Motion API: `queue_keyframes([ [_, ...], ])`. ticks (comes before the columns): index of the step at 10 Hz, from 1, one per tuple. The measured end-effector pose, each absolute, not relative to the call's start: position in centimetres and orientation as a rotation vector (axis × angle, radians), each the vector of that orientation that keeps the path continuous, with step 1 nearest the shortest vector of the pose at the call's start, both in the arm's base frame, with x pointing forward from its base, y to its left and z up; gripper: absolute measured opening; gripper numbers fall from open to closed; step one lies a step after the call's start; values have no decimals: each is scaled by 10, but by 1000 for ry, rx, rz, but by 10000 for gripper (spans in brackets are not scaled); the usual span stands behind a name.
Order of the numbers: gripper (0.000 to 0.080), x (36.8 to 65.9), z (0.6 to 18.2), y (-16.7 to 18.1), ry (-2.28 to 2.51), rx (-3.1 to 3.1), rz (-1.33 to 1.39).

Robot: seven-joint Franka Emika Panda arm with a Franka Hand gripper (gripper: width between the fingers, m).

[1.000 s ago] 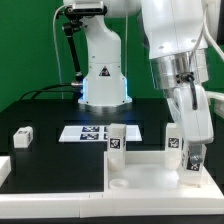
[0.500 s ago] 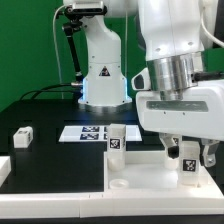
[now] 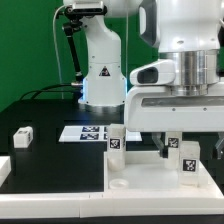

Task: Assemble square table

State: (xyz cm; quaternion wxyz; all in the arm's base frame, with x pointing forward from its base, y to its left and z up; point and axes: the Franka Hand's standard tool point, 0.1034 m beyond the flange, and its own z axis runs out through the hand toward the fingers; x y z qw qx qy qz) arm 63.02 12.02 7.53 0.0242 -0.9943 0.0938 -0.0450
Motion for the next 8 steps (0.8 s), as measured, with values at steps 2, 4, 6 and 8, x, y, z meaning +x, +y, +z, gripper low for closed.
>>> queue_keyframes([
  [2, 558, 630, 75, 120, 352, -3065, -141],
  [4, 371, 630, 74, 121, 532, -3030, -134],
  [6, 290, 630, 74, 119, 704, -2988, -125],
  [8, 290, 629, 74, 119, 1055, -2882, -111],
])
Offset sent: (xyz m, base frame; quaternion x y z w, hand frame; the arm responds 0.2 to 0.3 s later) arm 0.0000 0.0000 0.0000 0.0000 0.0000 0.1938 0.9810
